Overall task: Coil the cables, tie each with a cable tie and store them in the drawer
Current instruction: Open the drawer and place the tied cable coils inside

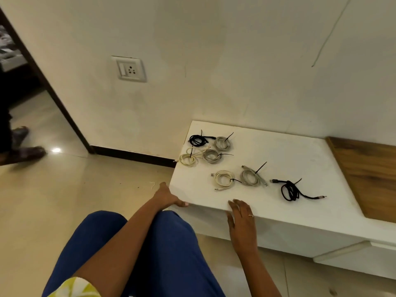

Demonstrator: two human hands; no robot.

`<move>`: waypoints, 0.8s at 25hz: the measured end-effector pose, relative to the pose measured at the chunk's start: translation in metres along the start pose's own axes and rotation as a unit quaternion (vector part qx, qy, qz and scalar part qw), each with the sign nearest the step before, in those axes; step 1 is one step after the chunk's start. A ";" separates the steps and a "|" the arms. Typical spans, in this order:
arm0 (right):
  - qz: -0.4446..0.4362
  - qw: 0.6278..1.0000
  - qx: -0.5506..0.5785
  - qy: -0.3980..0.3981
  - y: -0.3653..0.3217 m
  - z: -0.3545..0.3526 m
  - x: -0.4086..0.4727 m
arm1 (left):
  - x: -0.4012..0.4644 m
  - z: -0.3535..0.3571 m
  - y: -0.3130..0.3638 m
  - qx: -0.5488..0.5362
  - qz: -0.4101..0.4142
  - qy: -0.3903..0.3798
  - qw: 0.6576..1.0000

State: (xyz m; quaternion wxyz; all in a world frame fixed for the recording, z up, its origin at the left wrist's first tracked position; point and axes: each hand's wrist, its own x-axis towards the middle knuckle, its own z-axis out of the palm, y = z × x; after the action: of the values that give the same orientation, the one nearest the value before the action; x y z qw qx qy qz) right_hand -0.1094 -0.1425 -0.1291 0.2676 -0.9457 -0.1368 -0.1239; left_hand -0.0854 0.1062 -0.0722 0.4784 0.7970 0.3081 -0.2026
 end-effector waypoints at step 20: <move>0.001 0.998 0.032 0.047 0.022 -0.022 -0.029 | -0.029 -0.017 0.018 0.426 -0.008 -0.088 0.900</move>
State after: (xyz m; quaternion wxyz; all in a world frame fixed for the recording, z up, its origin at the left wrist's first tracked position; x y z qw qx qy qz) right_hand -0.1328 -0.1783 -0.1305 0.3043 -0.9298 -0.1269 -0.1638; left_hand -0.0937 0.1062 -0.0356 0.1166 0.9009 0.1552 -0.3881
